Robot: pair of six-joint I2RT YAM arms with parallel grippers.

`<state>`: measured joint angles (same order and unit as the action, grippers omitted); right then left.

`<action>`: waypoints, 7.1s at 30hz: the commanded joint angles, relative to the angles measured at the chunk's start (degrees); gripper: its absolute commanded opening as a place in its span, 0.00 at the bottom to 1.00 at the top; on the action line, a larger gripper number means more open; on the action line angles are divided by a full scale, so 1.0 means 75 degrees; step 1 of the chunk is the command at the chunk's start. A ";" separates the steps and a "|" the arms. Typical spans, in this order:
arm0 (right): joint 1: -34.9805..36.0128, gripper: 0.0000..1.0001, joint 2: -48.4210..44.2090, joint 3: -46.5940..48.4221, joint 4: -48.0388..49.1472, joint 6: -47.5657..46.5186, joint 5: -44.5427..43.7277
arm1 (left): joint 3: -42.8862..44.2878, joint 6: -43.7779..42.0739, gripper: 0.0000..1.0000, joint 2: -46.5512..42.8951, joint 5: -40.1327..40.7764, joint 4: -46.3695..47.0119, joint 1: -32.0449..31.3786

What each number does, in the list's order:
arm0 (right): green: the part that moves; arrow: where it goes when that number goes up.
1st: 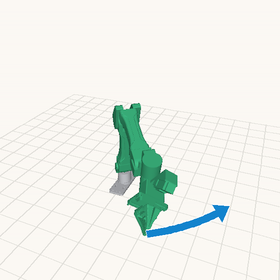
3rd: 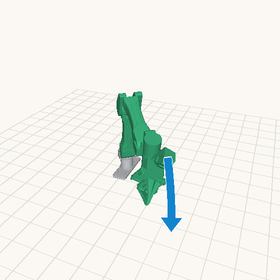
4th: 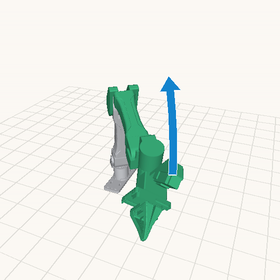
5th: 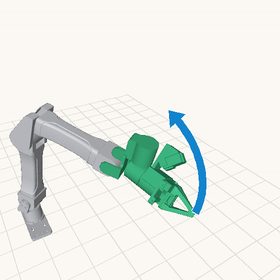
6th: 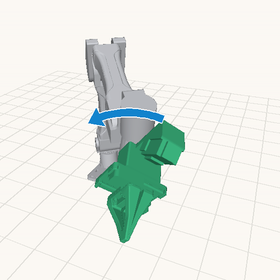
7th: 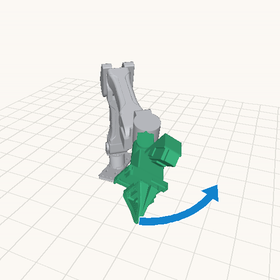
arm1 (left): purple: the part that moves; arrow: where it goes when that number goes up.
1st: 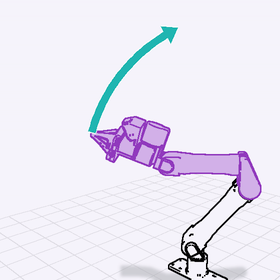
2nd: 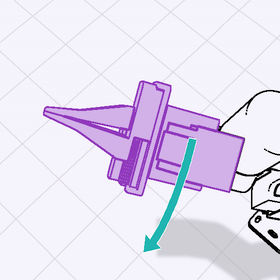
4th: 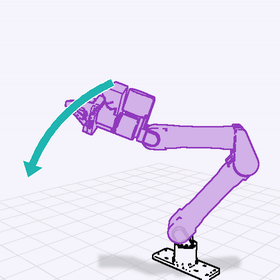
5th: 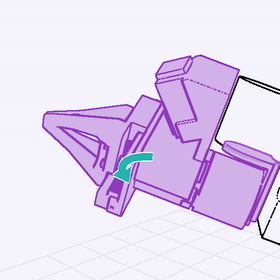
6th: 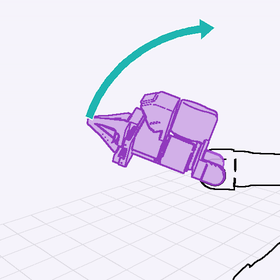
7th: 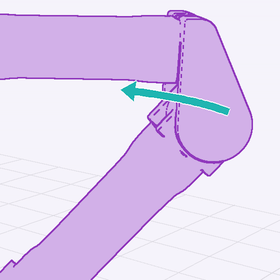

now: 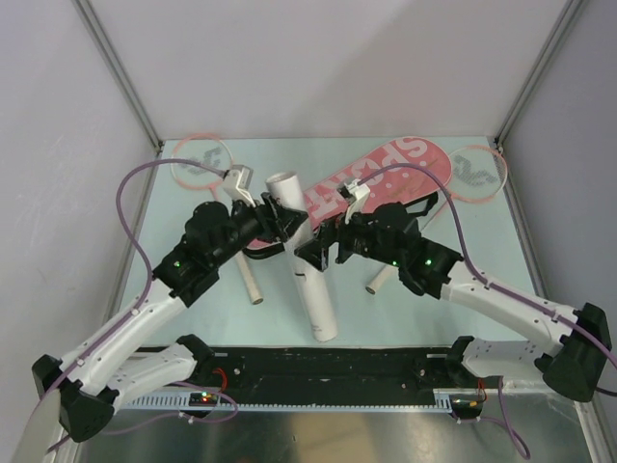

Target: Pack up the badminton gear

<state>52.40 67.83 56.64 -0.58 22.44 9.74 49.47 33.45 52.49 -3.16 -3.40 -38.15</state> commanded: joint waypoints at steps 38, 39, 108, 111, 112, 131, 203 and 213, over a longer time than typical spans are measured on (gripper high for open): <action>-0.1020 0.93 -0.2918 -0.1573 -0.1659 -0.0302 -0.0490 | 0.6090 -0.3176 0.58 0.6823 0.1911 -0.6061 0.6576; -0.1074 0.93 -0.3017 -0.1610 -0.1688 -0.0369 -0.0531 | 0.6233 -0.3168 0.59 0.7049 0.1887 -0.6062 0.6570; -0.1456 0.88 -0.3929 -0.1552 -0.1835 0.0227 -0.0243 | 0.5019 -0.0772 0.52 0.8499 0.1142 -0.4508 0.4877; -0.1459 0.89 -0.3947 -0.1552 -0.1839 0.0135 -0.0223 | 0.5080 -0.0687 0.50 0.8526 0.1317 -0.4509 0.4876; -0.1469 0.89 -0.3965 -0.1552 -0.1842 0.0101 -0.0222 | 0.5084 -0.0664 0.50 0.8533 0.1355 -0.4506 0.4876; -0.1611 0.91 -0.4282 -0.1552 -0.2007 -0.0391 -0.0131 | 0.4849 -0.0239 0.40 0.8388 0.1166 -0.4515 0.4754; -0.2252 0.77 0.3236 -0.1743 0.5260 0.4078 -0.0924 | 0.0292 0.0156 0.00 0.3111 -0.1396 -0.0960 0.1665; -0.2408 0.75 0.5024 -0.0502 0.5947 0.4655 -0.0393 | -0.0009 0.0224 0.00 0.3016 -0.1651 -0.0798 0.1653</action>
<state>34.74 102.50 48.31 38.52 54.63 5.30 49.91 33.80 77.21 -13.32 -13.63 -25.39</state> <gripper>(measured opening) 0.762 0.017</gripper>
